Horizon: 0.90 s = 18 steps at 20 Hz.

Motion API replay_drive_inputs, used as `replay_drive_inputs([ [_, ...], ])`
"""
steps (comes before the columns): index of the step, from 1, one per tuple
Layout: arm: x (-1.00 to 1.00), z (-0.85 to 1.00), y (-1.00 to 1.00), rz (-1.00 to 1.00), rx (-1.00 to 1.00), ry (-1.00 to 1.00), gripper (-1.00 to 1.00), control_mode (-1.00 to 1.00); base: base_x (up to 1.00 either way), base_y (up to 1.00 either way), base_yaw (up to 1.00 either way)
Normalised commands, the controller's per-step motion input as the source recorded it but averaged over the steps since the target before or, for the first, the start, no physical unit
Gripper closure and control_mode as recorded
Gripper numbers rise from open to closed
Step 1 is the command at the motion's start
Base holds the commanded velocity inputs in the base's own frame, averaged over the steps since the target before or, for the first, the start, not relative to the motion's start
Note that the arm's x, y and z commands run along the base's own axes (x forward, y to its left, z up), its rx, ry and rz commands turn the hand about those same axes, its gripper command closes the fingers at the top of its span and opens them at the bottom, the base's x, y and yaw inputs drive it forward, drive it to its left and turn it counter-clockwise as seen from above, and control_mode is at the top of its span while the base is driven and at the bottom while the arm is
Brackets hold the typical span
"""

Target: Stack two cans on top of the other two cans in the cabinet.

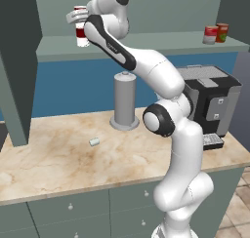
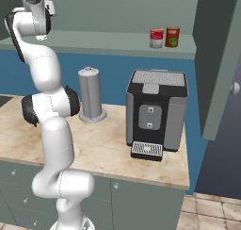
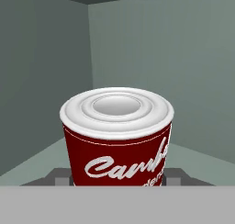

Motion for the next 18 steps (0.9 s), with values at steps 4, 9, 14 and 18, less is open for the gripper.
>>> replay_drive_inputs([
  [4, 0.00, -0.09, 0.01, 0.00, 0.00, 0.02, 1.00, -1.00, 0.00, 0.00, 0.00],
  [9, 0.00, -0.07, 0.00, 0.00, 0.00, 0.00, 1.00, -1.00, 0.00, 0.00, 0.00],
  [14, 0.00, -0.04, 0.00, 0.00, 0.00, 0.00, -1.00, -1.00, 0.00, 0.00, 0.00],
  [18, 0.00, -0.01, 0.00, 0.00, 0.00, 0.00, -1.00, -1.00, 0.00, 0.00, 0.00],
])
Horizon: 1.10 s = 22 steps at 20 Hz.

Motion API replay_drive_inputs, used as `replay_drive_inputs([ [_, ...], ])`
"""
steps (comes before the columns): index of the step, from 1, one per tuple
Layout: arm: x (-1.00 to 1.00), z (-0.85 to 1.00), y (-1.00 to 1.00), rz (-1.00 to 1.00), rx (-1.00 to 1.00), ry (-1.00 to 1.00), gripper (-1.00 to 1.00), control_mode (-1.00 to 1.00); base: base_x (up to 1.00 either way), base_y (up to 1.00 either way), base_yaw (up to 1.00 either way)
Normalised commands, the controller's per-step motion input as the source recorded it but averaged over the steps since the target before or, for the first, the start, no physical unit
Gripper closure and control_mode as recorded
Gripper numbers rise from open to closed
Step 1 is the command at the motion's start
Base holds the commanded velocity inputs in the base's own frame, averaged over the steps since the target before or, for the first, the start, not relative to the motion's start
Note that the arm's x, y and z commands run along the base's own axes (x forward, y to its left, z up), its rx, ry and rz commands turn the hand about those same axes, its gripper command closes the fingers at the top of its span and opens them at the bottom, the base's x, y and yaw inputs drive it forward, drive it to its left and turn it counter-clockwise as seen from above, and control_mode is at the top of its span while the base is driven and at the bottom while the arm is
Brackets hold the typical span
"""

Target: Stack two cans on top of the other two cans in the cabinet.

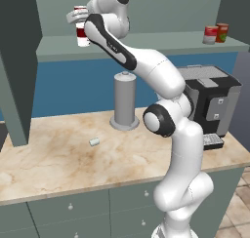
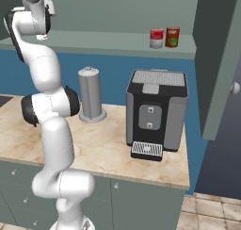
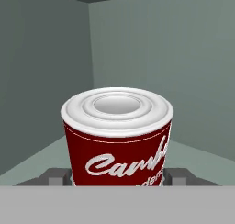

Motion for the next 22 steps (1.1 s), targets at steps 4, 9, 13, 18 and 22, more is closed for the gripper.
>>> replay_drive_inputs([
  [4, 0.00, 0.00, -0.01, 0.00, 0.00, 0.00, -1.00, -1.00, 0.00, 0.00, 0.00],
  [9, 0.00, 0.00, -0.05, 0.00, 0.00, 0.00, -1.00, -1.00, 0.00, 0.00, 0.00],
  [13, -0.14, 0.00, -0.12, 0.00, 0.00, -0.02, -1.00, -1.00, 0.00, 0.00, 0.00],
  [18, -0.30, -0.04, -0.17, 0.00, 0.00, -0.04, -1.00, -1.00, 0.00, 0.00, 0.00],
  [22, -0.38, -0.27, -0.18, -0.02, 0.00, -0.04, -1.00, -1.00, 0.00, 0.00, 0.00],
])
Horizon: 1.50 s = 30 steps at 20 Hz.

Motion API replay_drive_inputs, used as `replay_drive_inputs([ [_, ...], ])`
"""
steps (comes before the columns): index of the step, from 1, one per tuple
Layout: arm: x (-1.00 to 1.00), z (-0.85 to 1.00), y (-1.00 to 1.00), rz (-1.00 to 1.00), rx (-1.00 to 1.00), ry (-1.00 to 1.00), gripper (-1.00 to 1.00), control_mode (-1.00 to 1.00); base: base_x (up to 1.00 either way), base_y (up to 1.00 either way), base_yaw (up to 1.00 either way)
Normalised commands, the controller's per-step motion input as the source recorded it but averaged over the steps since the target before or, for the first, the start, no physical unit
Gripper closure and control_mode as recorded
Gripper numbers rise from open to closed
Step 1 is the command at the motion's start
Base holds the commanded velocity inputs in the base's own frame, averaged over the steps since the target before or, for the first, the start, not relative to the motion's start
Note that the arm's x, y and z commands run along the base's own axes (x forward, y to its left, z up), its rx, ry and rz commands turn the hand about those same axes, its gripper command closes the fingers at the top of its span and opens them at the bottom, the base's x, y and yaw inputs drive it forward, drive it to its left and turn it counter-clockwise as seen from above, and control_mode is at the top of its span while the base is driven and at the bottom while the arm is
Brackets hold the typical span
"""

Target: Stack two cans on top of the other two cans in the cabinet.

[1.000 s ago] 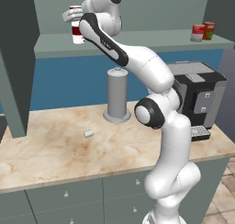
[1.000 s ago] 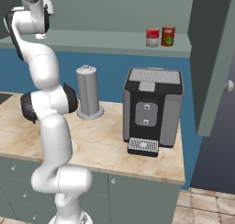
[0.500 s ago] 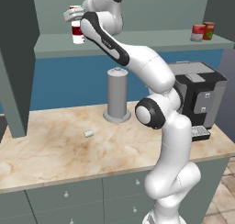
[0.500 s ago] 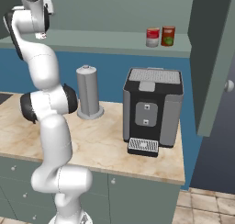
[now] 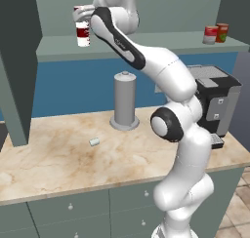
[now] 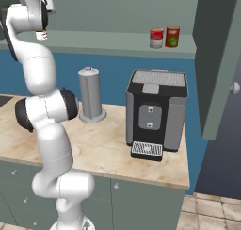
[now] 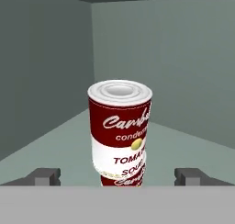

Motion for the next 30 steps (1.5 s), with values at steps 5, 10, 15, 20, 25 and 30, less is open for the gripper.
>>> replay_drive_inputs([
  [5, -0.38, -0.43, -0.31, -0.06, 0.00, -0.02, -1.00, -1.00, 0.00, 0.00, 0.00],
  [10, -0.46, -0.23, -0.42, -0.05, 0.00, -0.09, -1.00, -1.00, 0.00, 0.00, 0.00],
  [15, -0.45, 0.00, -0.48, -0.05, 0.00, -0.02, -1.00, -1.00, 0.00, 0.00, 0.00],
  [20, -0.44, 0.00, -0.52, -0.16, 0.00, 0.00, -1.00, -1.00, 0.00, 0.00, 0.00],
  [25, -0.20, 0.02, -0.55, -0.28, 0.00, 0.00, -1.00, -1.00, 0.00, 0.00, 0.00],
  [30, -0.14, 0.01, -0.47, -0.35, -0.01, 0.00, -1.00, -1.00, 0.00, 0.00, 0.00],
])
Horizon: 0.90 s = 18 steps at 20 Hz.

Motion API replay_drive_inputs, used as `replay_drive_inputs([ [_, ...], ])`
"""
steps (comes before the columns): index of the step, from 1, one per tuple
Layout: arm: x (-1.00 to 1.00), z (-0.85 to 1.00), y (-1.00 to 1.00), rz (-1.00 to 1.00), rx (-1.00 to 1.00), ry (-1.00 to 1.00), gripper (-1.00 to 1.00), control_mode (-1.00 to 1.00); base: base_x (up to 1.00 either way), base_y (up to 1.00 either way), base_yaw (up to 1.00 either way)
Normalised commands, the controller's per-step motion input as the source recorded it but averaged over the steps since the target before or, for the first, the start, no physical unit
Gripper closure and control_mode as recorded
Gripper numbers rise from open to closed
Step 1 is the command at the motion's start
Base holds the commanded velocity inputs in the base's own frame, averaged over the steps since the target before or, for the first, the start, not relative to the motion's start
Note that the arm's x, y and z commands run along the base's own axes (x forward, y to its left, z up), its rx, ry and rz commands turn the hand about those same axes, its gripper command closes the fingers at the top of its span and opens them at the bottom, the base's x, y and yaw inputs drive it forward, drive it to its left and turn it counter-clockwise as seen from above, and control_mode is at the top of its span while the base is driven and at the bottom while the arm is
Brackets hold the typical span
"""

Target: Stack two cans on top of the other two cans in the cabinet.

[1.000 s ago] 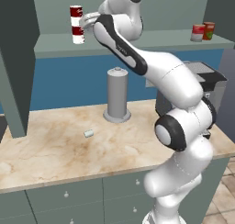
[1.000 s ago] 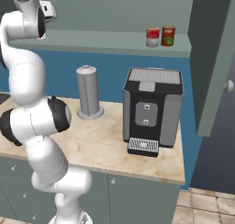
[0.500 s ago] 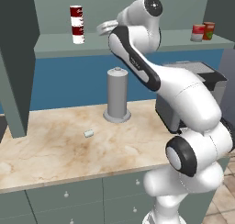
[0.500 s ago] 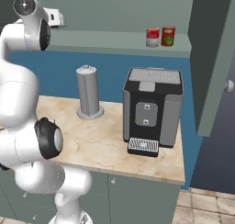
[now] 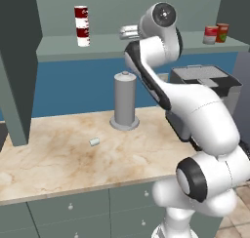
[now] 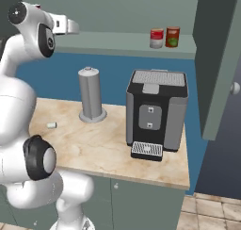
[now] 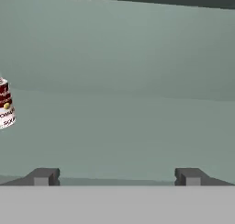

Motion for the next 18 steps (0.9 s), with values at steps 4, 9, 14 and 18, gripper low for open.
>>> replay_drive_inputs([
  [4, -0.08, 0.00, -0.45, -0.48, -0.02, 0.00, -1.00, -1.00, 0.00, 0.00, 0.00],
  [9, -0.03, 0.07, -0.55, -0.43, 0.00, 0.06, -1.00, -1.00, 0.00, 0.00, 0.00],
  [14, -0.07, 0.10, -0.59, -0.31, 0.00, 0.09, -1.00, -1.00, 0.00, 0.00, 0.00],
  [18, -0.20, 0.09, -0.61, -0.23, 0.00, 0.08, -1.00, -1.00, 0.00, 0.00, 0.00],
])
